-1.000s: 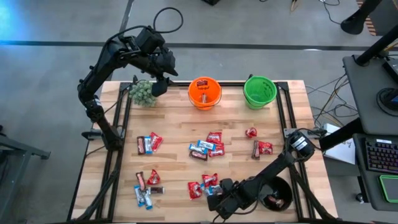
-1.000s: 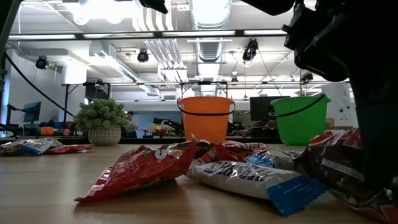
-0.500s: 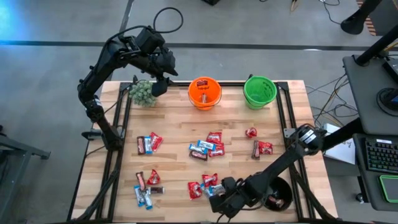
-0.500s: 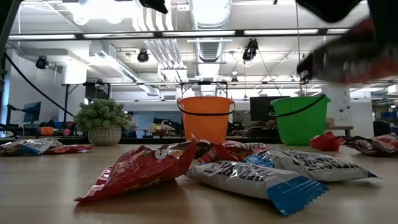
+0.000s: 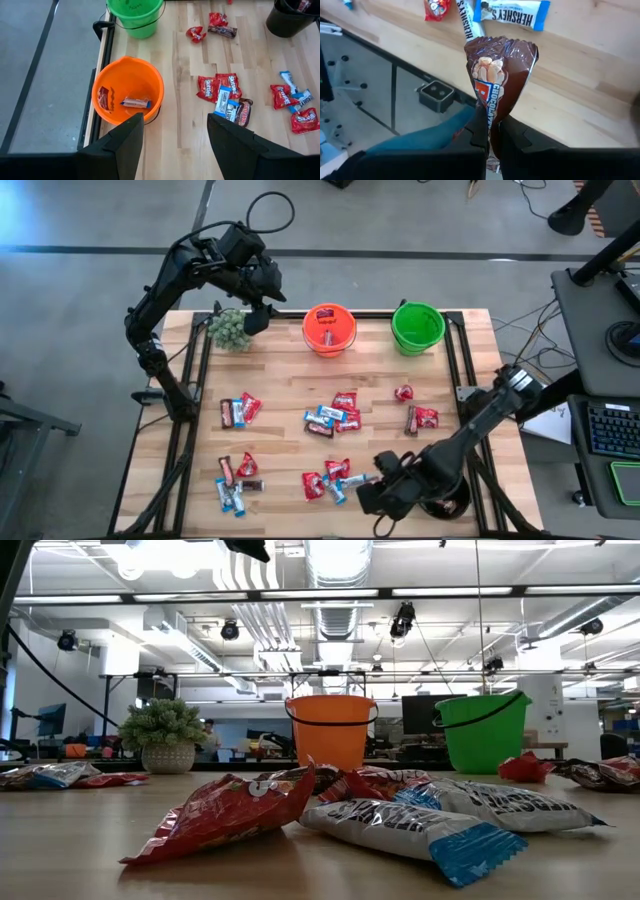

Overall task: Organize candy in baskets
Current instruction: Put the brown chocolate bar into the black bucket

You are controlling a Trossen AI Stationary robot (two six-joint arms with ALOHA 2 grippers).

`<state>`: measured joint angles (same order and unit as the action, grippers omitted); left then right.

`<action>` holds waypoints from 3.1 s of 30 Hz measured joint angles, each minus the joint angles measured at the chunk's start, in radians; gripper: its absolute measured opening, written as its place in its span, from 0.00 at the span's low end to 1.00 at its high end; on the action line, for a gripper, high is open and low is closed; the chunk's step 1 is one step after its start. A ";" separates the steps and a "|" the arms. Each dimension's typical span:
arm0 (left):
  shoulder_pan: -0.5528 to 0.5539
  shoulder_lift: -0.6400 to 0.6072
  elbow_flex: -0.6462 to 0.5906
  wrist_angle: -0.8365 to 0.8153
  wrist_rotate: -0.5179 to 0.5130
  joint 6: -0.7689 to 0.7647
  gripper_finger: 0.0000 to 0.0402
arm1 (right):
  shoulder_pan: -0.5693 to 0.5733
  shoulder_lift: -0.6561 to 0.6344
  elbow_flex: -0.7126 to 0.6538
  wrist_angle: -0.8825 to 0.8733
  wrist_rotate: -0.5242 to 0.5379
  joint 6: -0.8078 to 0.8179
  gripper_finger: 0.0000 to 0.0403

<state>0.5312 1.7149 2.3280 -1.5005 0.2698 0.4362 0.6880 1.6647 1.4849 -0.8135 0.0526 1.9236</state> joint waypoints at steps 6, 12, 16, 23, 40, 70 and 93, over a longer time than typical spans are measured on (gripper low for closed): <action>0.000 0.000 0.000 0.000 0.000 0.000 0.50 | 0.023 -0.066 0.000 -0.072 -0.001 0.002 0.03; 0.000 0.000 0.000 0.000 -0.001 0.000 0.50 | 0.062 -0.115 0.000 -0.198 -0.041 0.074 0.03; 0.000 0.000 0.000 0.000 -0.001 0.000 0.50 | 0.092 -0.136 0.000 -0.295 -0.102 0.135 0.03; 0.000 0.000 0.000 0.000 -0.001 0.000 0.50 | 0.132 -0.148 0.000 -0.391 -0.141 0.230 0.03; 0.000 0.000 0.000 0.001 -0.026 0.000 0.50 | 0.137 -0.139 -0.008 -0.476 -0.240 0.223 0.08; 0.000 0.000 0.000 0.005 -0.104 -0.001 0.50 | 0.138 -0.142 -0.019 -0.479 -0.323 0.173 0.08; 0.000 0.000 0.000 0.018 -0.105 -0.004 0.50 | 0.138 -0.139 -0.019 -0.548 -0.369 0.054 0.08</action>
<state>0.5312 1.7149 2.3280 -1.4826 0.1650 0.4318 0.8265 1.5255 1.4654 -1.3614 -0.3161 1.9780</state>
